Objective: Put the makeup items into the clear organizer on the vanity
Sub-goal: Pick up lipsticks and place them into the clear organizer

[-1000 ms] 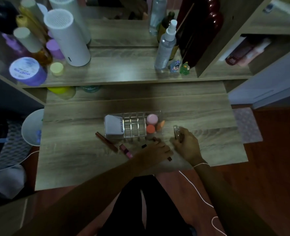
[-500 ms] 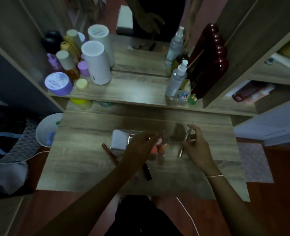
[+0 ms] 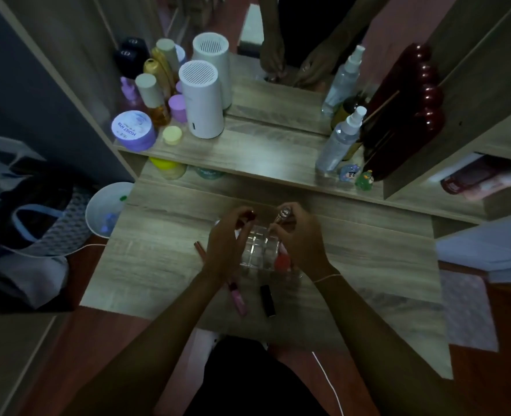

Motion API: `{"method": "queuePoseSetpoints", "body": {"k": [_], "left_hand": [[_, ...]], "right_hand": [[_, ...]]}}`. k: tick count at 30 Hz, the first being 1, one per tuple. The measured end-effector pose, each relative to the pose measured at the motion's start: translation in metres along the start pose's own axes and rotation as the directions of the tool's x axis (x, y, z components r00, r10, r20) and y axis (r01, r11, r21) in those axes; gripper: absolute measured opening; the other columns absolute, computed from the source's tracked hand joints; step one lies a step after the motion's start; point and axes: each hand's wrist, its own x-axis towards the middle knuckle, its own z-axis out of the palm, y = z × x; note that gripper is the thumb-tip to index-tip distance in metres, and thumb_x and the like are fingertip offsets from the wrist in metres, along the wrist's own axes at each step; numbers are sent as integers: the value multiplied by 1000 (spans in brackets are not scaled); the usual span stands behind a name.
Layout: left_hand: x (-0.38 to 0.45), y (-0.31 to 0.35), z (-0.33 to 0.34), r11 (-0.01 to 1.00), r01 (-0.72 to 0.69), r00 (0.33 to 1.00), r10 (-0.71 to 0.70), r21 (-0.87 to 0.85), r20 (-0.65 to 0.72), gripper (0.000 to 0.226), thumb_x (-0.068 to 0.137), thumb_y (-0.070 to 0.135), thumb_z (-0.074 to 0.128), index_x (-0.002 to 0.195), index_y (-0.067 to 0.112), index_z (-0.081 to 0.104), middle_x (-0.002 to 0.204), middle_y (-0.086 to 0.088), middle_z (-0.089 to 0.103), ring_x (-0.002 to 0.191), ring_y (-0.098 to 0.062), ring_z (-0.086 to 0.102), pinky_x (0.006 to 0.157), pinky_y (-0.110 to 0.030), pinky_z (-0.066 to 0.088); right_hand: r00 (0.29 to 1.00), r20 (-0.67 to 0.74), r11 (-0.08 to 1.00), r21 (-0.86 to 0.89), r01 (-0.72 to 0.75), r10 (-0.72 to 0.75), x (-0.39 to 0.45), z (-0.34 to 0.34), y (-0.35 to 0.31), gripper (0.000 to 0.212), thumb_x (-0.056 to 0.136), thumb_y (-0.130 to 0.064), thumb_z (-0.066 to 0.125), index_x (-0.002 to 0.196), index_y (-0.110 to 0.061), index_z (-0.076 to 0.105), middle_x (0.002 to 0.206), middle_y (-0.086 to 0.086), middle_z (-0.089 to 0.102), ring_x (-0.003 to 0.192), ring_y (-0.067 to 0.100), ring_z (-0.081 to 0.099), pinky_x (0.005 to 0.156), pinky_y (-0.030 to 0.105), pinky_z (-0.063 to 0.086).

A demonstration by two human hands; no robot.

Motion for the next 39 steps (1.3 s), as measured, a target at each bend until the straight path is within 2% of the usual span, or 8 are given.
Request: {"method": "queuePoseSetpoints", "body": {"k": [5,13,18,24,28,32,36,39], "left_hand": [[3,-14,4,1000,7,998,-8,27,61,20,87,10,63,106,16,63,101,1,70,92,-16,64,83,-43,54],[2,-35,9,991,109,975,-121,75,184,22,89,17,59,110,25,58,104,-5,63,97,-19,59,82,-40,55],[5,-38,10,988,112,972,-132,108,195,23,89,14,61,111,19,59,106,-10,61,99,-22,60,82,-37,55],[7,-37,8,991,92,966,-113,100,233,31,89,14,61,120,14,56,114,-11,63,106,-22,58,90,-41,52],[6,-39,5,995,69,970,-85,77,229,38,88,16,64,125,13,54,120,-11,61,104,-17,60,91,-35,52],[2,-42,0,999,41,973,-47,34,226,42,88,18,65,127,8,52,122,-13,62,106,-19,61,93,-37,52],[-2,-42,-10,998,26,988,-34,53,149,43,87,24,66,126,11,53,119,-10,64,96,-8,59,83,-15,44],[-5,-45,-24,998,5,998,-9,62,69,42,86,21,68,124,11,53,117,-9,64,96,-11,59,82,-21,44]], "right_hand": [[999,41,997,-74,34,-31,3,11,3,21,76,-6,72,94,-12,63,91,5,66,82,19,62,76,40,56],[988,137,966,-237,103,-71,3,26,14,19,79,-9,66,95,-17,61,96,2,61,83,16,57,74,41,53],[982,177,957,-267,116,-70,7,29,13,20,80,-11,66,99,-15,62,99,5,62,87,19,59,75,42,53],[981,184,952,-283,114,-63,6,32,11,26,82,-12,66,107,-14,62,104,7,62,93,22,61,78,40,53],[986,159,953,-285,101,-57,3,31,12,26,81,-14,66,107,-15,62,103,7,62,92,22,60,78,40,52],[987,141,958,-265,106,-70,0,26,11,26,79,-14,68,105,-15,63,101,6,63,91,21,60,77,37,51],[988,129,962,-249,111,-81,-5,20,8,31,80,-15,70,109,-15,61,104,6,64,90,19,61,76,35,53],[992,82,970,-218,107,-90,-10,14,4,47,77,-13,73,120,-12,56,108,7,62,84,14,58,74,34,53]]}}
